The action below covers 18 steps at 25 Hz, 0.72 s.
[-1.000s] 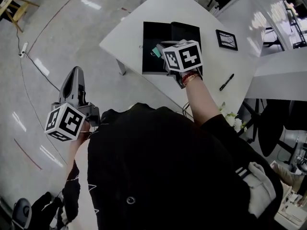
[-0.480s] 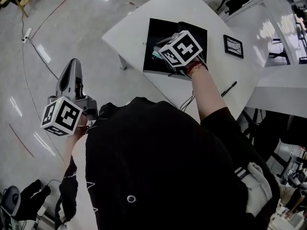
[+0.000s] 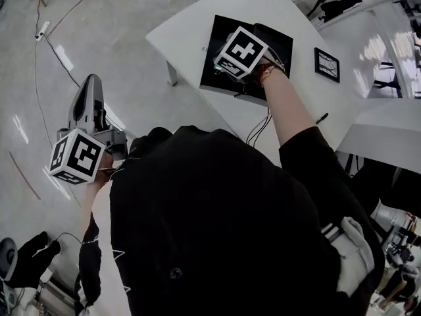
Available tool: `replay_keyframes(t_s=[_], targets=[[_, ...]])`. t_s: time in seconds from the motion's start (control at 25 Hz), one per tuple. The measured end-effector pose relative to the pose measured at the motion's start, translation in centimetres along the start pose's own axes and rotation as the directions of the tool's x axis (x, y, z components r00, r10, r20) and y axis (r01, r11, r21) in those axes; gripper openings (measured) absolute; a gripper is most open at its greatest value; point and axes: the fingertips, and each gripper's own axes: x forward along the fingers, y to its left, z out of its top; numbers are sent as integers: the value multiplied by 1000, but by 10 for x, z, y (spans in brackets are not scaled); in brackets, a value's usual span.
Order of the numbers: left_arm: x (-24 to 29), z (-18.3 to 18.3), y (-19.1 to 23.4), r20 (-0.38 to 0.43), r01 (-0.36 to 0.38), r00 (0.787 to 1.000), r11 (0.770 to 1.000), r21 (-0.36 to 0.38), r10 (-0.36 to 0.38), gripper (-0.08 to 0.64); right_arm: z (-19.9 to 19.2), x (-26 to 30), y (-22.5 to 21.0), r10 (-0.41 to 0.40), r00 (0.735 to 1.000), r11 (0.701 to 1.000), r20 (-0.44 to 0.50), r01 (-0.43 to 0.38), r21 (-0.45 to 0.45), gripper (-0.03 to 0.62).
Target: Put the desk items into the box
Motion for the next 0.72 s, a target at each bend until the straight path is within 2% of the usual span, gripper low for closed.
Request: replay_keyframes(t_s=[0.52, 0.72], targets=[[-8, 1, 8, 2, -17, 1000, 1000, -11, 17, 11, 7, 4, 5, 16, 998, 997, -58, -20, -77, 12], [-10, 3, 11, 10, -30, 1000, 999, -17, 30, 11, 9, 6, 7, 28, 998, 996, -60, -33, -79, 12]])
